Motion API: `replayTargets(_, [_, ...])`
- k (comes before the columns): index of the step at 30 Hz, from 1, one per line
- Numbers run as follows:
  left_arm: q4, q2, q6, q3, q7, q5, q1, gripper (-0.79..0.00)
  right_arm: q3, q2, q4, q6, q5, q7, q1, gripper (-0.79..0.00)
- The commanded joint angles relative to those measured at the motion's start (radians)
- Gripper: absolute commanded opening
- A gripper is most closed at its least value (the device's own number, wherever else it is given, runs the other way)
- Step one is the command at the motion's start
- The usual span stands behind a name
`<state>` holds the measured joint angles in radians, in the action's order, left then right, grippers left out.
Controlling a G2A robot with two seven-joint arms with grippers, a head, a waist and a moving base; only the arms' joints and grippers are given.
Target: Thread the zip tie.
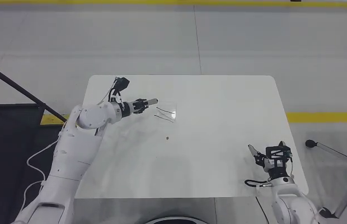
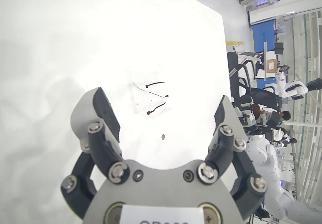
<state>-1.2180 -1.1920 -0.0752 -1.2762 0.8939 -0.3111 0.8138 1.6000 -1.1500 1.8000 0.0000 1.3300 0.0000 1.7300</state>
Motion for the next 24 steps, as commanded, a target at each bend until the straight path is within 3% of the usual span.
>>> replayTargets(1, [0.011, -0.004, 0.024, 0.025, 0.009, -0.011, -0.021, 0.000, 0.000, 0.000, 0.000, 0.000, 0.000, 0.000, 0.000, 0.000])
replayTargets(8, [0.091, -0.021, 0.074, 0.106, 0.015, -0.037, -0.100, 0.000, 0.000, 0.000, 0.000, 0.000, 0.000, 0.000, 0.000, 0.000])
replayTargets(16, [0.188, -0.046, 0.091, 0.193, -0.012, -0.077, -0.176, -0.215, 0.000, 0.000, 0.000, 0.000, 0.000, 0.000, 0.000, 0.000])
replayTargets(20, [0.219, -0.054, 0.092, 0.214, -0.020, -0.077, -0.198, -0.388, 0.000, 0.000, 0.000, 0.000, 0.000, 0.000, 0.000, 0.000])
replayTargets(24, [0.244, -0.058, 0.090, 0.225, -0.011, -0.074, -0.213, -0.413, 0.000, 0.000, 0.000, 0.000, 0.000, 0.000, 0.000, 0.000])
